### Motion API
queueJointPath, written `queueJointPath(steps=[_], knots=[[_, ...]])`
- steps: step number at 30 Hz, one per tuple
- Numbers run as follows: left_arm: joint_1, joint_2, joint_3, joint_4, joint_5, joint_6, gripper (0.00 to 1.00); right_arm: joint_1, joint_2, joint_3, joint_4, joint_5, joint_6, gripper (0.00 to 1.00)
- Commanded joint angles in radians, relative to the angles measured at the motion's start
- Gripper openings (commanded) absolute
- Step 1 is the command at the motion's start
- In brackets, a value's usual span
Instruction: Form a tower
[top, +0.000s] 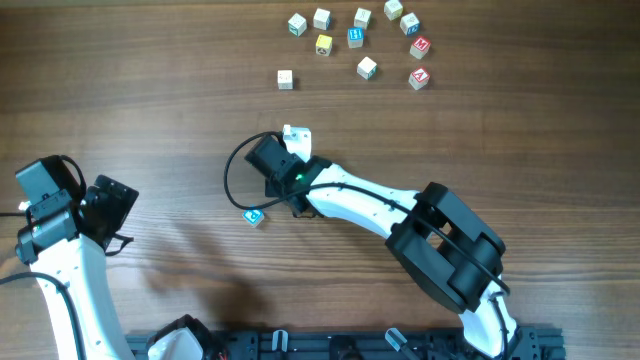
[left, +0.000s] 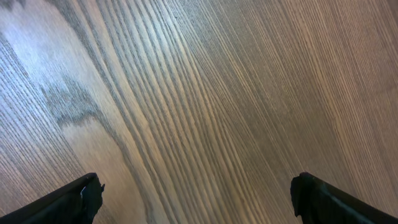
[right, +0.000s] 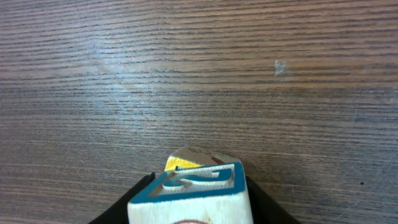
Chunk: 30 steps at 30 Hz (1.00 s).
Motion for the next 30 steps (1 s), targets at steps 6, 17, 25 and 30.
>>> queueJointPath(steps=[6, 17, 25, 30], knots=[[0.006, -0.006, 0.003, 0.002, 0.005, -0.010, 1.00, 0.003, 0.025, 0.038, -0.019, 0.021, -0.008, 0.37], [0.006, -0.006, 0.003, 0.002, 0.005, -0.010, 1.00, 0.013, 0.025, 0.064, -0.031, 0.013, -0.141, 0.22], [0.006, -0.006, 0.003, 0.002, 0.005, -0.010, 1.00, 0.015, 0.024, 0.103, -0.009, -0.235, -0.572, 0.11], [0.006, -0.006, 0.003, 0.002, 0.005, -0.010, 1.00, 0.014, 0.024, 0.103, 0.022, -0.362, -0.816, 0.08]])
